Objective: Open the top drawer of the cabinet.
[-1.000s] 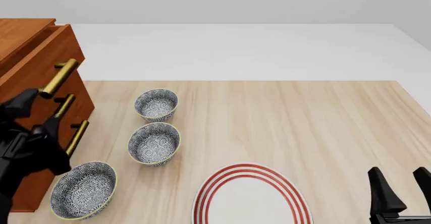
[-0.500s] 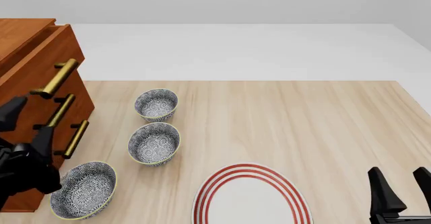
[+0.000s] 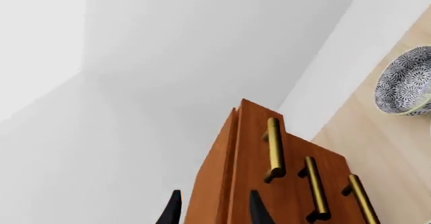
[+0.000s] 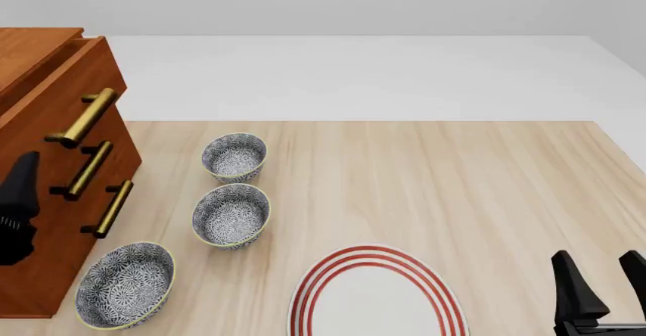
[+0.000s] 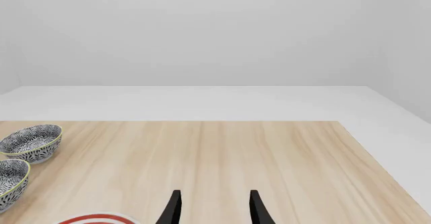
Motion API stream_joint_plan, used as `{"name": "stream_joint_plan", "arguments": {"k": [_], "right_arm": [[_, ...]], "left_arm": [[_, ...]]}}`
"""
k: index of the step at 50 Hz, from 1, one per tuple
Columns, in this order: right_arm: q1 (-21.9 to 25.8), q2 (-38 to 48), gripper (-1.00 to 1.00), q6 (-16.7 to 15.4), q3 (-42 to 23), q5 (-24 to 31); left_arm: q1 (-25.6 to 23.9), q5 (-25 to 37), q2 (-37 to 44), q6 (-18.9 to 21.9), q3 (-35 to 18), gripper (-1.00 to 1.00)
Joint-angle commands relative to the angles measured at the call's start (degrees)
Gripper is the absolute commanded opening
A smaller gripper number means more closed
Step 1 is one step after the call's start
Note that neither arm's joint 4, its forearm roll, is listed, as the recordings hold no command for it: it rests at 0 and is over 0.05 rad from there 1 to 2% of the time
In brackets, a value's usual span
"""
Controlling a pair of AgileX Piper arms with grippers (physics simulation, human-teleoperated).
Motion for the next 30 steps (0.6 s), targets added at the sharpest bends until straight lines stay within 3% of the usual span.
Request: {"name": "stream_joint_plan", "arguments": {"k": [1, 5, 6, 8, 9, 11, 14, 20, 30], "right_arm": [[0.00, 0.00, 1.00, 0.00, 0.00, 0.00], [-0.01, -0.01, 1.00, 0.00, 0.00, 0.00], [0.00, 0.01, 1.00, -0.01, 0.00, 0.00], [-0.01, 0.00, 1.00, 0.00, 0.00, 0.00], [-0.01, -0.01, 1.00, 0.00, 0.00, 0.00], [0.01, 0.00, 1.00, 0.01, 0.00, 0.00], [-0.01, 0.00, 1.00, 0.01, 0.00, 0.00], [0.00, 0.00, 1.00, 0.00, 0.00, 0.00], [-0.02, 0.00, 1.00, 0.00, 0.00, 0.00]], "left_arm": [[-0.59, 8.15, -1.30, -9.84, -8.56, 1.00], [-1.06, 11.12, -1.34, -13.71, -11.95, 1.00], [-1.58, 11.07, -1.74, -12.54, -11.20, 1.00], [-1.45, 13.32, -0.84, -17.05, -14.66, 1.00], [-1.95, 12.87, -1.28, -14.85, -13.39, 1.00], [-2.43, 15.51, -0.63, -19.10, -16.86, 1.00], [-2.52, 17.02, -0.06, -20.41, -19.56, 1.00], [-2.64, 22.26, 1.90, -27.59, -27.48, 1.00], [-2.87, 26.40, 4.01, -33.73, -33.44, 1.00]]}}
